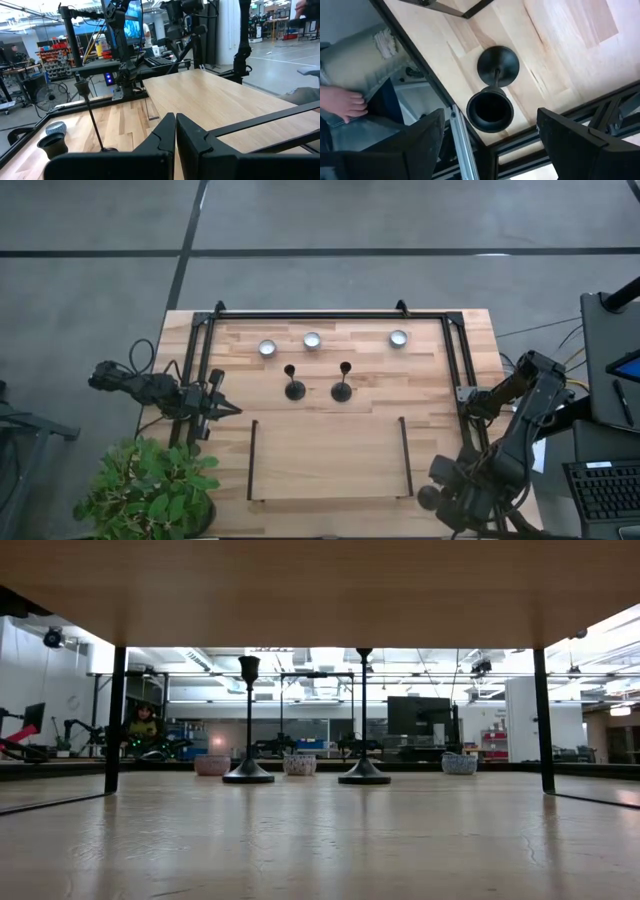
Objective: Pick & Place candle stick holders
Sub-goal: Put the bottom candle holder on the shelf
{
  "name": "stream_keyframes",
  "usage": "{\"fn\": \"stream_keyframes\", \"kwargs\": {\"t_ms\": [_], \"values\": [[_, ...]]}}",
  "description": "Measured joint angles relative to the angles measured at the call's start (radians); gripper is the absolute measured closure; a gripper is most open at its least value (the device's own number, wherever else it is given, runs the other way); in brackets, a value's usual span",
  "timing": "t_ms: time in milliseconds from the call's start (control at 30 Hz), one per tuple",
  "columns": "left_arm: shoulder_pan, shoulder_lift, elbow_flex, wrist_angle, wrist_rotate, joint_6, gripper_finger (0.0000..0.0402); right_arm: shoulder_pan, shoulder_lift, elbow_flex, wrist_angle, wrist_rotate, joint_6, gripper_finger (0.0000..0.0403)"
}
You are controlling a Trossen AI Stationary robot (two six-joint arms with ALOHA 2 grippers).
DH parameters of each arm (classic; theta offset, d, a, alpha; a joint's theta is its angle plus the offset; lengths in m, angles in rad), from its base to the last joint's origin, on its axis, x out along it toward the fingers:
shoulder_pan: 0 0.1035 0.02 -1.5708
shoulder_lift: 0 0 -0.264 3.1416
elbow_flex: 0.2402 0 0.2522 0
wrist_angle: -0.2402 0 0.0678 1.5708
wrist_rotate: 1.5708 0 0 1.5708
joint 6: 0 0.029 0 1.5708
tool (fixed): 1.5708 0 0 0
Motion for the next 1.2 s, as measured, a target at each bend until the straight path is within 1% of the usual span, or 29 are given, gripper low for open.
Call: {"fn": "stream_keyframes", "kwargs": {"t_ms": [200,367,533,967,1200], "values": [[0.000,0.000,0.000,0.000,0.000,0.000,0.0390,0.000,0.040,-0.001,0.018,0.000,-0.030,0.0106],[0.001,0.000,0.000,0.000,0.000,0.000,0.0390,0.000,0.068,-0.001,0.019,-0.034,-0.048,0.0120],[0.001,0.000,0.000,0.000,0.000,0.000,0.0390,0.002,0.077,-0.002,0.016,-0.037,-0.065,0.0144],[0.000,0.000,0.000,0.000,0.000,0.000,0.0390,0.002,0.076,-0.002,0.013,0.003,-0.086,0.0206],[0.000,0.000,0.000,0.000,0.000,0.000,0.0390,0.002,0.076,-0.002,0.012,0.002,-0.100,0.0248]]}}
